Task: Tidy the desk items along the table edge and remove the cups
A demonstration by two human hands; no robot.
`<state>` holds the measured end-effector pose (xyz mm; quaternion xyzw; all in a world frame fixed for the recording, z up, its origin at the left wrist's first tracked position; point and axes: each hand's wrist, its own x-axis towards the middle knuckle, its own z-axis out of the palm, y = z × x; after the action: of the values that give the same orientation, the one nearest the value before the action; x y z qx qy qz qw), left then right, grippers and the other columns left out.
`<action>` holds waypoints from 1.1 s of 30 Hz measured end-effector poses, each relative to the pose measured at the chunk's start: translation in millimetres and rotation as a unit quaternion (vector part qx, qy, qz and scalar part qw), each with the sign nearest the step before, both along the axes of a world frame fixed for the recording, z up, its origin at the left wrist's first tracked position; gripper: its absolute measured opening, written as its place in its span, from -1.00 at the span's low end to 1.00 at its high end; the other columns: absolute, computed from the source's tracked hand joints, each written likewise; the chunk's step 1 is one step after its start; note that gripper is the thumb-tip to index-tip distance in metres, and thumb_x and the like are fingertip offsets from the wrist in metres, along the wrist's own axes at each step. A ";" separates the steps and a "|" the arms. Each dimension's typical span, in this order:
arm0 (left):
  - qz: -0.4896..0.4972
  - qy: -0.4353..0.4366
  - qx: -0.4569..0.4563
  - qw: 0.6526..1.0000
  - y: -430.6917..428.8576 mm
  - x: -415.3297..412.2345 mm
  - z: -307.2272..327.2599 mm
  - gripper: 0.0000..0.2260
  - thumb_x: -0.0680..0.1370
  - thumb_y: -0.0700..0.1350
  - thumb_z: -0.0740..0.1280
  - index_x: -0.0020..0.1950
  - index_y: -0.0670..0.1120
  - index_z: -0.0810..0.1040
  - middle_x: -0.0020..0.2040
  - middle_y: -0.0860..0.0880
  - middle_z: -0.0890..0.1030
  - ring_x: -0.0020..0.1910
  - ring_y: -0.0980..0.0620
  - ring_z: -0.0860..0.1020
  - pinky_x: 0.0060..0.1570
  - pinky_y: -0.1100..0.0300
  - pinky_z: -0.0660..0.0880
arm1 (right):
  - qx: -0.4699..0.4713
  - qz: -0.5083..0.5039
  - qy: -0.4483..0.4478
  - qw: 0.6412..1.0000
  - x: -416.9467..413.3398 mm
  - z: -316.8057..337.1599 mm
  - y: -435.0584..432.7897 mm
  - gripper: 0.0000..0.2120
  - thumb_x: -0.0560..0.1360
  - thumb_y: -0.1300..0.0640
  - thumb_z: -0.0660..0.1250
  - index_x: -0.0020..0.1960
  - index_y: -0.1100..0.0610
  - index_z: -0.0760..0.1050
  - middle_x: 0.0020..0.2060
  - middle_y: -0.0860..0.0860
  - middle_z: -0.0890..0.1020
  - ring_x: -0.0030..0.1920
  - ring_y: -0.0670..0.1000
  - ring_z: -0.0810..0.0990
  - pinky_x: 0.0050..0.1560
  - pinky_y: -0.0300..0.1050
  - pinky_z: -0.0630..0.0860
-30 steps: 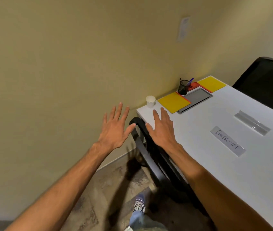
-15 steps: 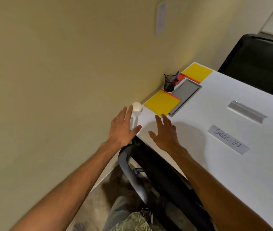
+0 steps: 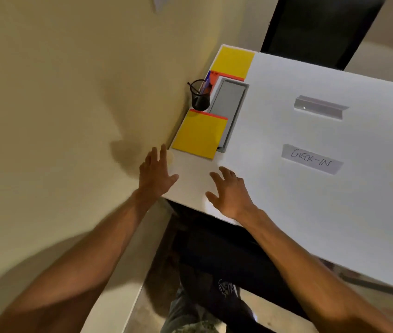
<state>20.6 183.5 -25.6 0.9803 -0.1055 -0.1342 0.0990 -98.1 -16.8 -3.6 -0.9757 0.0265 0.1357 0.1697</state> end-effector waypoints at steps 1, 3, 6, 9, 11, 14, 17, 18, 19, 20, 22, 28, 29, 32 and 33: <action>-0.016 0.005 0.020 1.000 0.9 8.6 -5.7 -0.09 0.50 0.16 0.40 0.62 -0.05 -0.12 0.60 -0.20 0.02 0.56 -0.22 0.08 0.45 -0.11 0.18 | 0.002 -0.009 0.009 1.000 3.2 -3.9 2.4 -0.39 0.60 -0.11 0.22 0.56 0.09 0.17 0.55 0.19 0.14 0.52 0.19 0.15 0.43 0.13 0.21; -0.054 0.020 0.055 0.997 1.6 23.9 -16.5 -0.08 0.51 0.13 0.40 0.61 -0.05 -0.15 0.60 -0.21 -0.02 0.57 -0.22 0.04 0.47 -0.09 0.14 | -0.005 -0.020 0.016 1.000 9.2 -12.6 7.7 -0.38 0.60 -0.11 0.21 0.57 0.08 0.13 0.56 0.17 0.11 0.54 0.19 0.12 0.44 0.14 0.19; -0.123 0.029 0.105 0.986 0.7 42.4 -28.9 -0.07 0.52 0.07 0.41 0.61 -0.04 -0.22 0.60 -0.22 -0.07 0.58 -0.22 0.00 0.50 -0.08 0.10 | -0.018 -0.033 0.015 0.999 11.8 -22.2 15.4 -0.39 0.60 -0.12 0.21 0.56 0.07 0.13 0.56 0.17 0.13 0.52 0.19 0.14 0.43 0.15 0.21; -0.181 0.010 0.155 0.971 -0.3 58.5 -39.2 -0.13 0.54 -0.04 0.37 0.60 -0.03 -0.22 0.60 -0.22 -0.05 0.57 -0.23 -0.01 0.51 -0.10 0.08 | -0.019 -0.043 0.025 0.999 12.7 -30.3 23.1 -0.40 0.59 -0.12 0.21 0.54 0.07 0.16 0.55 0.17 0.15 0.51 0.19 0.16 0.42 0.16 0.22; -0.207 0.003 0.192 0.959 -1.0 65.6 -43.7 -0.19 0.57 -0.10 0.31 0.61 -0.04 -0.20 0.59 -0.23 -0.02 0.57 -0.24 -0.02 0.51 -0.10 0.06 | -0.016 -0.048 0.030 0.998 12.6 -34.1 26.2 -0.41 0.60 -0.13 0.21 0.54 0.07 0.17 0.55 0.17 0.15 0.51 0.19 0.16 0.42 0.16 0.22; -0.235 -0.013 0.214 0.948 2.3 71.9 -51.4 -0.30 0.60 -0.14 0.23 0.61 -0.07 -0.12 0.56 -0.25 0.09 0.56 -0.25 0.04 0.51 -0.09 0.07 | -0.012 -0.053 0.028 0.998 12.7 -38.2 28.9 -0.42 0.60 -0.13 0.21 0.53 0.07 0.19 0.54 0.16 0.16 0.51 0.19 0.17 0.42 0.14 0.22; -0.258 -0.025 0.221 0.940 6.0 77.1 -57.0 -0.38 0.62 -0.14 0.19 0.60 -0.11 -0.03 0.52 -0.25 0.19 0.52 -0.26 0.14 0.49 -0.05 0.11 | -0.014 -0.061 0.028 0.998 13.3 -40.4 30.3 -0.43 0.60 -0.13 0.21 0.52 0.06 0.20 0.54 0.16 0.17 0.51 0.18 0.17 0.42 0.14 0.22; -0.266 -0.023 0.223 0.938 6.1 79.4 -57.5 -0.39 0.61 -0.15 0.21 0.59 -0.13 0.00 0.49 -0.24 0.23 0.50 -0.25 0.18 0.49 -0.04 0.14 | -0.013 -0.064 0.028 0.997 13.4 -40.7 30.7 -0.43 0.60 -0.13 0.21 0.52 0.06 0.20 0.54 0.16 0.17 0.51 0.18 0.16 0.43 0.14 0.22; -0.274 -0.020 0.225 0.935 5.4 81.7 -57.6 -0.39 0.59 -0.17 0.25 0.58 -0.14 0.04 0.47 -0.23 0.27 0.47 -0.23 0.23 0.47 -0.03 0.17 | -0.011 -0.066 0.029 0.997 13.4 -41.0 31.1 -0.43 0.60 -0.12 0.21 0.52 0.07 0.21 0.54 0.16 0.17 0.51 0.18 0.16 0.43 0.15 0.22; -0.282 -0.016 0.226 0.932 4.4 83.8 -57.3 -0.39 0.56 -0.20 0.28 0.55 -0.16 0.09 0.44 -0.21 0.31 0.44 -0.21 0.28 0.46 -0.02 0.21 | -0.010 -0.067 0.030 0.997 13.4 -41.2 31.4 -0.44 0.60 -0.12 0.21 0.52 0.07 0.22 0.54 0.17 0.18 0.51 0.18 0.16 0.43 0.15 0.22; -0.287 -0.007 0.216 0.933 3.7 85.9 -55.7 -0.40 0.53 -0.25 0.31 0.52 -0.17 0.15 0.41 -0.20 0.34 0.40 -0.18 0.33 0.43 0.01 0.25 | -0.009 -0.069 0.031 0.997 13.3 -41.0 31.8 -0.45 0.60 -0.12 0.21 0.51 0.07 0.23 0.53 0.17 0.19 0.51 0.18 0.17 0.42 0.15 0.22; -0.219 0.023 0.120 0.968 -0.5 76.6 -37.1 -0.38 0.53 -0.20 0.36 0.54 -0.08 0.19 0.47 -0.18 0.27 0.40 -0.18 0.31 0.29 -0.01 0.35 | 0.021 -0.083 0.036 0.996 14.5 -37.3 27.6 -0.44 0.60 -0.10 0.23 0.52 0.07 0.22 0.54 0.15 0.18 0.51 0.16 0.17 0.42 0.12 0.22; -0.200 0.038 0.091 0.975 -3.3 72.1 -31.6 -0.35 0.52 -0.17 0.39 0.55 -0.06 0.17 0.49 -0.17 0.24 0.42 -0.18 0.29 0.30 -0.02 0.35 | 0.033 -0.090 0.036 0.995 15.8 -35.4 26.6 -0.43 0.59 -0.10 0.23 0.53 0.06 0.21 0.54 0.14 0.18 0.51 0.15 0.18 0.42 0.11 0.21; -0.180 0.062 -0.033 0.981 -14.3 49.8 -14.2 -0.30 0.46 -0.07 0.47 0.52 -0.06 0.24 0.46 -0.16 0.28 0.42 -0.17 0.29 0.30 -0.04 0.38 | 0.089 -0.113 0.027 0.989 17.7 -25.0 22.1 -0.37 0.57 -0.10 0.30 0.55 0.05 0.18 0.53 0.10 0.20 0.48 0.13 0.22 0.44 0.09 0.24; -0.189 0.066 -0.077 0.977 -19.1 39.4 -8.1 -0.29 0.44 -0.05 0.50 0.51 -0.07 0.27 0.43 -0.16 0.31 0.41 -0.16 0.31 0.30 -0.05 0.39 | 0.116 -0.120 0.019 0.986 16.4 -20.4 19.8 -0.32 0.54 -0.09 0.35 0.56 0.05 0.16 0.52 0.09 0.22 0.46 0.12 0.25 0.44 0.10 0.26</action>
<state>60.0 164.4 -33.7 0.9211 -0.2921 -0.2063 0.1536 -81.8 3.0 -24.0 -0.9364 0.1308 0.1350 0.2962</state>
